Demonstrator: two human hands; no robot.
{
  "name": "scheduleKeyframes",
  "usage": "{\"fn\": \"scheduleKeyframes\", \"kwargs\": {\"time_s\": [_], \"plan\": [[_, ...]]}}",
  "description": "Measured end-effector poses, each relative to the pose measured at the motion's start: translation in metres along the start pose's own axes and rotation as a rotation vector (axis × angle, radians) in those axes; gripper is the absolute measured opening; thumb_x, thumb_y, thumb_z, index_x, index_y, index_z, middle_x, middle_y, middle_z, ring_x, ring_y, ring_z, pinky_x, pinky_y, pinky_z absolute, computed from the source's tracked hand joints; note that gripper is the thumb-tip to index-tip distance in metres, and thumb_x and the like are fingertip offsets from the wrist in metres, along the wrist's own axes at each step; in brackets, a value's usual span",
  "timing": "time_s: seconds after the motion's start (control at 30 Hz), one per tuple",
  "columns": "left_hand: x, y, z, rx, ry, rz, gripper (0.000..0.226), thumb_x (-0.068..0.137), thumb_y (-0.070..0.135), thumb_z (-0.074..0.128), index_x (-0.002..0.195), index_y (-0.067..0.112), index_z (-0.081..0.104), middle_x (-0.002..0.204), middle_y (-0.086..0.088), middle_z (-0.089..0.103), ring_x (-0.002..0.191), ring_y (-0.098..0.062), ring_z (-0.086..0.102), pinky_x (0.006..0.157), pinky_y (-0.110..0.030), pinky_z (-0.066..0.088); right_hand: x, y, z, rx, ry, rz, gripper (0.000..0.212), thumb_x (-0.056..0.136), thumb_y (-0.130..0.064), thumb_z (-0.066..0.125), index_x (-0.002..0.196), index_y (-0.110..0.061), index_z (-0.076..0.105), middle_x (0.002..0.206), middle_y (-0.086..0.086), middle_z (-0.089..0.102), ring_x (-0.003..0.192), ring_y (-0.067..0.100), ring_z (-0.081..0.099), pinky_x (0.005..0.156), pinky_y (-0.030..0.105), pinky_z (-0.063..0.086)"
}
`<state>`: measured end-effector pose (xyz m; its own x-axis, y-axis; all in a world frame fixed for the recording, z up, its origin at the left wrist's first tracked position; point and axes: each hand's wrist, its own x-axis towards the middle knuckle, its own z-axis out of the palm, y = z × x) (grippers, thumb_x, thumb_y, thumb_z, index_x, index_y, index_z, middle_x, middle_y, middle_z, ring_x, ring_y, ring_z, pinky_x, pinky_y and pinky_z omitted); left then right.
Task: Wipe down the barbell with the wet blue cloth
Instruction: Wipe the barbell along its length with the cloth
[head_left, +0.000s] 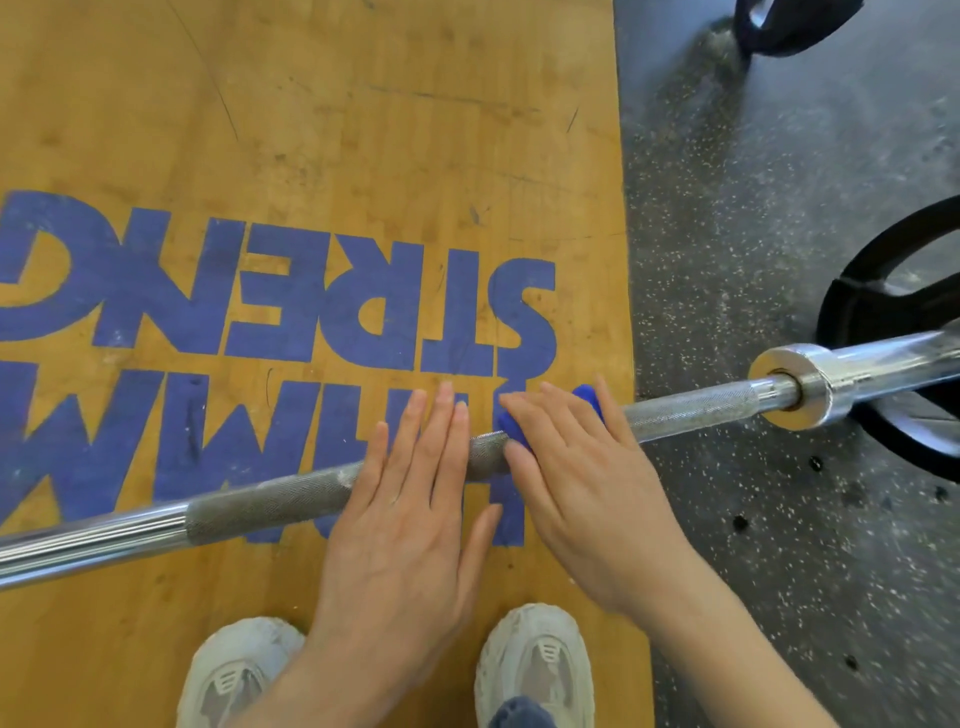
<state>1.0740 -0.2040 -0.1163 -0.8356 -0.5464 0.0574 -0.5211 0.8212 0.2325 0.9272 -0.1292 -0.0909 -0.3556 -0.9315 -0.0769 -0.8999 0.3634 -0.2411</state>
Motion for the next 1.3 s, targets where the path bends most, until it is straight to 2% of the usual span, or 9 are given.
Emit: {"fn": "scheduleKeyframes", "kwargs": {"time_s": [0.13,0.43,0.57,0.73,0.9,1.03,1.1,1.2,1.3], "plan": [[0.009,-0.007,-0.004,-0.036,-0.015,-0.029,0.066,0.103,0.038,0.031,0.154,-0.003,0.033,0.164,-0.017,0.029,0.153,-0.033,0.024,0.125,-0.043,0.009,0.025,0.024,-0.007,-0.147,-0.003,-0.14,0.023,0.096,-0.016,0.035,0.073,-0.021,0.038,0.06,-0.005,0.042,0.055,0.028,0.038,0.068,0.038,0.046],[0.002,-0.003,0.001,0.006,-0.038,0.005,0.064,0.104,0.037,0.029,0.152,-0.004,0.038,0.16,-0.018,0.034,0.151,-0.033,0.028,0.123,-0.045,0.014,0.025,0.028,-0.021,-0.139,-0.397,-0.157,0.032,0.104,-0.018,0.033,0.072,-0.022,0.029,0.065,-0.007,0.037,0.067,0.027,0.045,0.067,0.041,0.041],[-0.004,0.001,0.002,0.022,-0.043,0.025,0.065,0.104,0.039,0.03,0.151,-0.006,0.039,0.16,-0.02,0.034,0.15,-0.034,0.029,0.121,-0.046,0.018,0.029,0.007,-0.023,-0.301,-0.374,-0.224,0.023,0.101,-0.017,0.031,0.079,-0.018,0.033,0.063,-0.004,0.032,0.054,0.027,0.034,0.049,0.032,0.016],[-0.012,0.004,0.002,0.025,-0.055,0.031,0.066,0.103,0.04,0.031,0.152,-0.005,0.037,0.161,-0.02,0.032,0.151,-0.034,0.029,0.119,-0.05,0.023,0.039,0.027,-0.033,-0.231,-0.685,-0.085,0.03,0.106,-0.015,0.036,0.078,-0.017,0.026,0.072,0.0,0.036,0.059,0.018,0.031,0.05,0.033,0.028],[-0.02,0.007,0.005,0.035,-0.032,0.056,0.067,0.104,0.042,0.03,0.151,-0.005,0.038,0.161,-0.021,0.032,0.151,-0.035,0.029,0.124,-0.044,0.015,0.009,0.002,-0.01,-0.224,-0.285,-0.188,0.034,0.074,-0.015,0.064,0.069,-0.018,0.031,0.048,-0.003,0.031,0.044,0.026,0.02,0.047,0.024,0.004],[-0.026,0.009,0.003,0.028,-0.046,0.063,0.068,0.102,0.041,0.035,0.153,-0.004,0.034,0.163,-0.019,0.028,0.153,-0.032,0.023,0.127,-0.042,0.009,-0.009,0.027,-0.004,-0.2,-0.063,-0.192,0.02,0.068,-0.005,0.053,0.06,-0.018,0.04,0.045,-0.007,0.032,0.043,0.025,0.023,0.047,0.024,0.006],[-0.029,0.01,0.003,0.041,-0.035,0.081,0.069,0.101,0.041,0.035,0.154,-0.004,0.032,0.164,-0.019,0.026,0.154,-0.032,0.02,0.127,-0.041,0.007,-0.014,0.023,0.003,-0.156,0.053,-0.053,0.025,0.08,-0.007,0.053,0.06,-0.018,0.044,0.047,-0.004,0.042,0.043,0.025,0.032,0.043,0.029,0.026],[-0.029,0.01,0.004,0.069,-0.011,0.103,0.069,0.101,0.039,0.035,0.154,-0.004,0.031,0.165,-0.019,0.025,0.154,-0.031,0.017,0.127,-0.041,0.006,-0.031,0.002,0.019,-0.007,0.238,-0.03,0.039,0.103,-0.017,0.033,0.072,-0.019,0.056,0.066,-0.003,0.055,0.065,0.023,0.05,0.073,0.039,0.046],[-0.028,0.009,0.003,0.057,-0.017,0.089,0.068,0.101,0.039,0.035,0.155,-0.003,0.029,0.166,-0.018,0.023,0.155,-0.03,0.016,0.127,-0.041,0.006,-0.059,0.019,0.028,0.002,0.247,-0.021,0.048,0.11,-0.028,0.021,0.119,-0.016,0.067,0.12,-0.001,0.067,0.122,0.025,0.053,0.12,0.048,0.023]]}}
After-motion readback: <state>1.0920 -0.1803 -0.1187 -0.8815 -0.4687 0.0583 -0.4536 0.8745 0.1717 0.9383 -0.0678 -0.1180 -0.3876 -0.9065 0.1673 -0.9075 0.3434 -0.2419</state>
